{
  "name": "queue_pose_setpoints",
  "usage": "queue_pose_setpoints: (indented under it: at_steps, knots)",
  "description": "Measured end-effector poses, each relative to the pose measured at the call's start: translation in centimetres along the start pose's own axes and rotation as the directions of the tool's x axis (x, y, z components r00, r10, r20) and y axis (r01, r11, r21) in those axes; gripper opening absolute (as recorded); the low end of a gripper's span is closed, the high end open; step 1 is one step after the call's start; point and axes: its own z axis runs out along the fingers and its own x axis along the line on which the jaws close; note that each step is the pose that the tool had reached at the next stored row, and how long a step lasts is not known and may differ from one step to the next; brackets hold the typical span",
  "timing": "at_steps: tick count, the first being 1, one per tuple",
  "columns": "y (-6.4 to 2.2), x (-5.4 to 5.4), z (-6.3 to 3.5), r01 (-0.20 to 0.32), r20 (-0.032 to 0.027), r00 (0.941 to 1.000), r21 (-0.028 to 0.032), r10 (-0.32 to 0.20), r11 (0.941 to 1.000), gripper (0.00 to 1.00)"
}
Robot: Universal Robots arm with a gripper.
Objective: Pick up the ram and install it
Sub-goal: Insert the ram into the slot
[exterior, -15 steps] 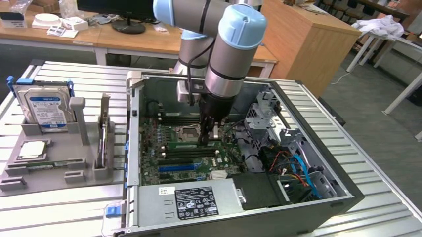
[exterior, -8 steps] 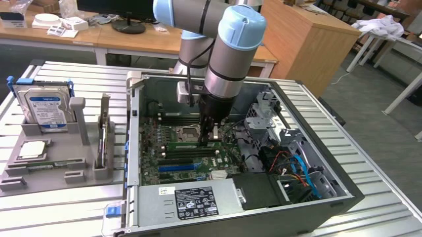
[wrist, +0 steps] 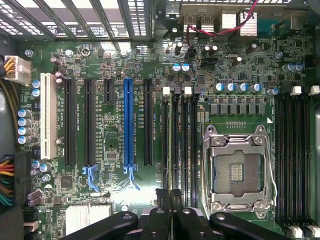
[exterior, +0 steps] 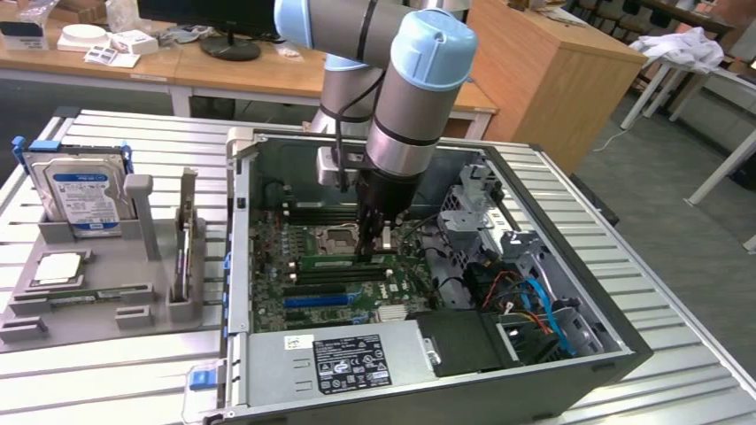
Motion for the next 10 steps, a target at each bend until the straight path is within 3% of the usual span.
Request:
queue_pose_setpoints:
  at_steps: [10]
  knots:
    - [-0.01,0.02,0.56,0.000,-0.0001,1.0000,0.0000,0.000,1.0000,0.12]
